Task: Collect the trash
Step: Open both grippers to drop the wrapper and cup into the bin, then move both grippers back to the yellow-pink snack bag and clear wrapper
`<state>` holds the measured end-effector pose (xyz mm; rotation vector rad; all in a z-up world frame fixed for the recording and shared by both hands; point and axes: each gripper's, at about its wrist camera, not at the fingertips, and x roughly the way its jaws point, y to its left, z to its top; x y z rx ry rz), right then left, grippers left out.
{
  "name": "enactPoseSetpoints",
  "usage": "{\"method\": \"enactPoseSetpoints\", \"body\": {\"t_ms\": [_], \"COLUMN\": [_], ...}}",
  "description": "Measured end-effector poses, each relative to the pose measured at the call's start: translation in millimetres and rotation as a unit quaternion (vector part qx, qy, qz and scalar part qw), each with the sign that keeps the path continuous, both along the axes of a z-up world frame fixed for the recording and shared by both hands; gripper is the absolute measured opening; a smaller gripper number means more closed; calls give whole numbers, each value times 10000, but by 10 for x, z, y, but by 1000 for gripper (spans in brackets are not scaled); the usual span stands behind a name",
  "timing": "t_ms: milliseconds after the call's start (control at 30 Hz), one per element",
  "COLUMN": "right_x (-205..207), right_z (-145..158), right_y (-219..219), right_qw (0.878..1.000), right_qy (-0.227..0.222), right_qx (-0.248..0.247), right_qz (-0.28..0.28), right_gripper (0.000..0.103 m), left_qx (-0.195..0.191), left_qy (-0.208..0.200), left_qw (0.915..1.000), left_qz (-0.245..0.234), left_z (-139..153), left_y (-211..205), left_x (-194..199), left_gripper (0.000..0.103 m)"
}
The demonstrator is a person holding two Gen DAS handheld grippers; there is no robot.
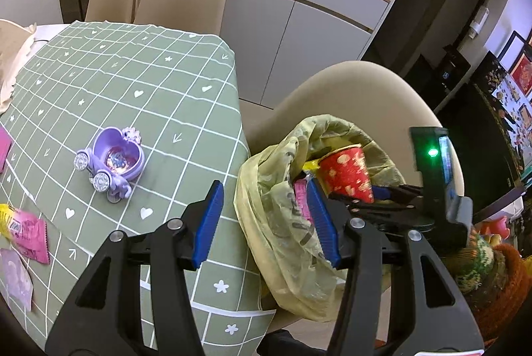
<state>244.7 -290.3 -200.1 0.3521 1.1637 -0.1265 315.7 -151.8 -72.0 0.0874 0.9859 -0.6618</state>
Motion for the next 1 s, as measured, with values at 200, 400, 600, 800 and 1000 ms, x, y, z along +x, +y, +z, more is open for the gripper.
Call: {"method": "enactPoseSetpoints", "body": {"t_ms": [200, 400, 600, 800, 1000], "right_x": [-271, -463, -542, -527, -353], "right_z": [243, 475, 727, 1055, 1081], "right_y": [-8, 28, 157, 602, 1291], "right_qw": [9995, 9972, 9929, 9847, 9841], "right_qy": [-299, -717, -1056, -1464, -1303], "right_qx": [-52, -210, -492, -727, -974], "right_qz": [43, 99, -242, -607, -713], "right_gripper": [58, 58, 58, 59, 59], "left_qx": [22, 132, 145, 259, 50], "left_qy": [103, 101, -131, -192, -43], "left_qw": [9999, 9999, 9998, 9984, 9978], "left_qz": [10, -24, -4, 456, 654], "left_z": [-99, -190, -177, -169, -308], "left_y": [-34, 23, 566, 1516, 2303], "left_x": [18, -56, -101, 27, 222], "left_gripper": [50, 50, 50, 50, 50]}}
